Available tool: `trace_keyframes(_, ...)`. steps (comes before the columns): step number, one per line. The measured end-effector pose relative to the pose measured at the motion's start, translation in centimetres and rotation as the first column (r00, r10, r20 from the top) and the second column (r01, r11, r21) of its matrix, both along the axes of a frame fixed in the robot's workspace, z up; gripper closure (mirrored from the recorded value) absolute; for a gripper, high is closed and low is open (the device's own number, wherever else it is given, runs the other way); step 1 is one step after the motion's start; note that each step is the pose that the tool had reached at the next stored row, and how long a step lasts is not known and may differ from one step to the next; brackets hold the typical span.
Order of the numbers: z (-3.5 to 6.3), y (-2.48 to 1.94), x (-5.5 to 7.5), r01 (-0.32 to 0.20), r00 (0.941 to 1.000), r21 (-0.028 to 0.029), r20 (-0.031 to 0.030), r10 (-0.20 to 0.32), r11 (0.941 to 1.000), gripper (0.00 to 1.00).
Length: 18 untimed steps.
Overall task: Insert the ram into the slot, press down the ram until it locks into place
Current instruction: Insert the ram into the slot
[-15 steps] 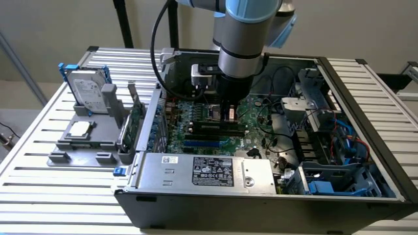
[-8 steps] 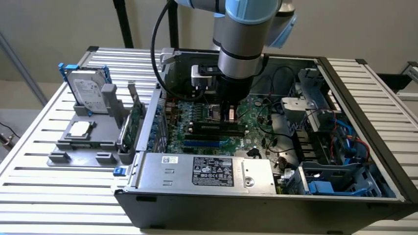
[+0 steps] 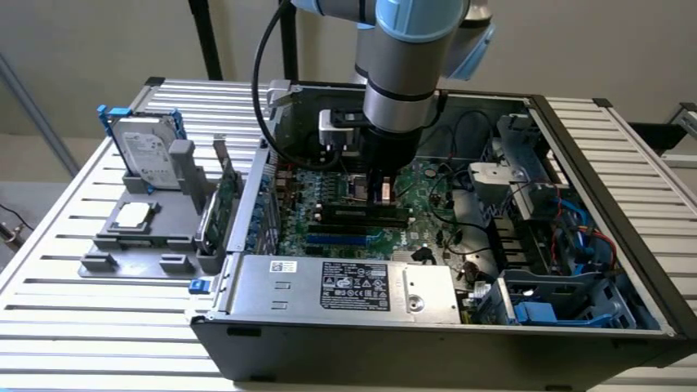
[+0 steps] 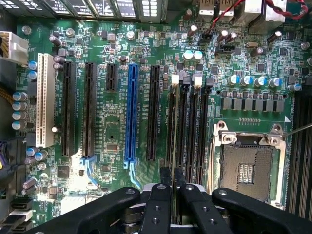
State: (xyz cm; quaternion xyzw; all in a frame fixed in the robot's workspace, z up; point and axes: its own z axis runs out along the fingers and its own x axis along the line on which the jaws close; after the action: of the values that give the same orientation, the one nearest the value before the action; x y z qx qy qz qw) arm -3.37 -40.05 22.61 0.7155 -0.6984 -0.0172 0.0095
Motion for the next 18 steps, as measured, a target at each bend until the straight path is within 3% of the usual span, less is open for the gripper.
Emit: trace_keyframes(18, -0.18, 0.01, 0.09, -0.007, 1.0000, -0.0001, 0.0000, 0.007, 1.0000, 0.86)
